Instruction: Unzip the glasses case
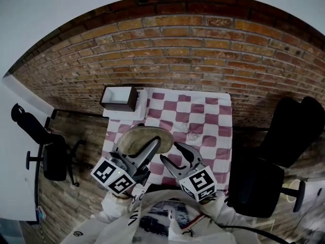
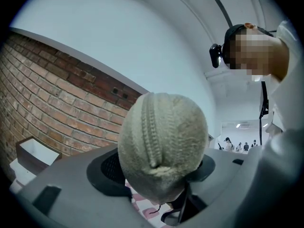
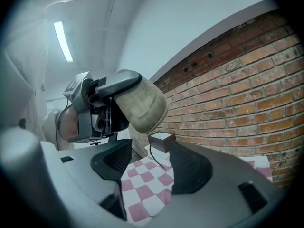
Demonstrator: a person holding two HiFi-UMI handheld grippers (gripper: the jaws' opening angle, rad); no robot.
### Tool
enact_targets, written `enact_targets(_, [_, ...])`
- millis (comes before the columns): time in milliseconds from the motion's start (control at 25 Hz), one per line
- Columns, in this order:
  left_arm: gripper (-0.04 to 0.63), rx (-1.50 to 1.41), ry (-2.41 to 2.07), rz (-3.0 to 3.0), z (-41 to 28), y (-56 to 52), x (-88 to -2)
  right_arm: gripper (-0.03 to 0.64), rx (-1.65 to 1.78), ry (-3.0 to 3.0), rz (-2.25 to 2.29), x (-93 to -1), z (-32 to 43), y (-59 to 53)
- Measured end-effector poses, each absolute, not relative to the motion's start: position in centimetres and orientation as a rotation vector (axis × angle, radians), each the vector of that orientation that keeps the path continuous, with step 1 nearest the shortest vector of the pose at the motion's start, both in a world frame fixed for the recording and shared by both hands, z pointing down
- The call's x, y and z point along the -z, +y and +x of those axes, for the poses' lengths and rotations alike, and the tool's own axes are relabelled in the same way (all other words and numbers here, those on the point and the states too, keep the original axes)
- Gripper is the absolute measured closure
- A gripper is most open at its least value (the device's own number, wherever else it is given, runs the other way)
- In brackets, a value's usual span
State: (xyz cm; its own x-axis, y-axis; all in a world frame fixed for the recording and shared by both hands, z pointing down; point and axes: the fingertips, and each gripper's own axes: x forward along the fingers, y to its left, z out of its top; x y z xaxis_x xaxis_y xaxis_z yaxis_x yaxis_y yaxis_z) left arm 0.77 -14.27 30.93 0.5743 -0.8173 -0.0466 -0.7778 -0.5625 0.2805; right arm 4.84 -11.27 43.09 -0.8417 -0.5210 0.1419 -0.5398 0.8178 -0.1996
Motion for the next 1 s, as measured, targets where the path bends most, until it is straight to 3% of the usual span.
enact_targets(480, [0.298, 0.266, -1.301, 2.602, 1.1, -13.8, -30.0, 0.367, -0.387, -2.902, 0.775, -43.6, 3.7, -10.6])
enact_targets(760, [0.298, 0.273, -1.301, 2.592, 1.0, -13.8, -30.1, 0.456, -0.391, -2.889, 0.765, -43.8, 3.2, -10.5])
enact_targets(1000, [0.298, 0.275, -1.294, 2.590, 1.0, -13.6, -30.3, 0.486, -0.406, -2.877, 0.757, -44.2, 3.2, -10.2])
